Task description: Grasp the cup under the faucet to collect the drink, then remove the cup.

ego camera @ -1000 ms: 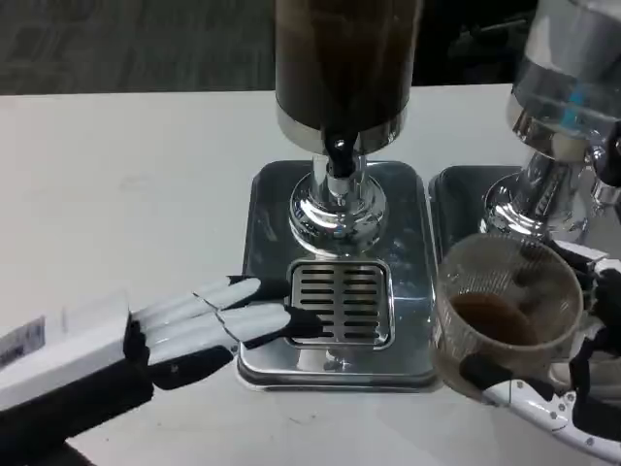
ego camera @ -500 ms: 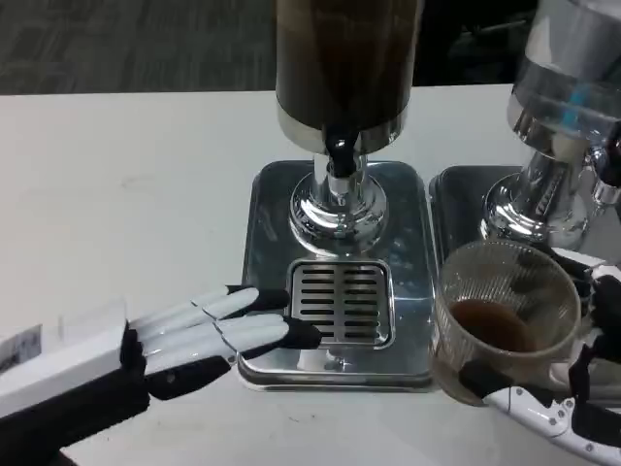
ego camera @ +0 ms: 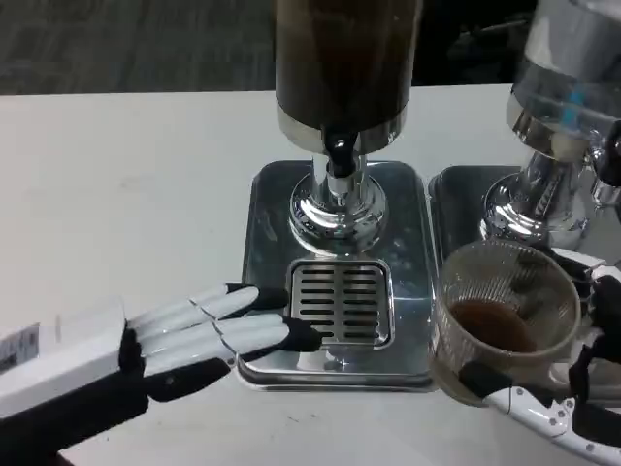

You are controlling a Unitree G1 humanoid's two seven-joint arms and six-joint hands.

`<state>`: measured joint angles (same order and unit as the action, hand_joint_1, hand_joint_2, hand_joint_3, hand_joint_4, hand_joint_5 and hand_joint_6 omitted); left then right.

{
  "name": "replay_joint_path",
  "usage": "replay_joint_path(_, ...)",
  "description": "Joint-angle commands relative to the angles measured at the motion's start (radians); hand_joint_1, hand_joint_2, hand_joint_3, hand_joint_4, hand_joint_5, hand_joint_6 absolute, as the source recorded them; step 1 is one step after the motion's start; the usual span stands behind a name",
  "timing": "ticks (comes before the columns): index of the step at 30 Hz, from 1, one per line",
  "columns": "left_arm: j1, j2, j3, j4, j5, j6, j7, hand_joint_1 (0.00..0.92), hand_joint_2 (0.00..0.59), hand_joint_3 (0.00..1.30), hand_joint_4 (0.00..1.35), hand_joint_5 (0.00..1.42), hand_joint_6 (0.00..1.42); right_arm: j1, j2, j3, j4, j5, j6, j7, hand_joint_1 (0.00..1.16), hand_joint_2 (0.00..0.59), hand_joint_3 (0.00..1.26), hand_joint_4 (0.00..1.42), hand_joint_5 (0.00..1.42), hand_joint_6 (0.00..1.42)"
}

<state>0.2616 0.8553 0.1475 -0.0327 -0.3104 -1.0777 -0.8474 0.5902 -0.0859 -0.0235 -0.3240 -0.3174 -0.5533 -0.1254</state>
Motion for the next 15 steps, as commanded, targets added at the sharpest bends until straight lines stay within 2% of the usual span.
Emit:
replay_joint_path(1, -0.013, 0.013, 0.015, 0.000, 0.015, -0.019, 0.013, 0.000, 0.124, 0.08, 0.00, 0.00, 0.01, -0.013, 0.010, -0.006, -0.036, 0.029, -0.017, -0.006, 0.99, 0.125, 0.88, 0.95, 1.10, 1.33)
replay_joint_path(15, -0.021, 0.022, 0.011, 0.007, 0.017, -0.019, 0.010, 0.000, 0.131, 0.09, 0.00, 0.00, 0.01, -0.012, 0.021, -0.005, -0.031, 0.027, -0.020, -0.009, 0.99, 0.126, 0.88, 0.97, 1.10, 1.33)
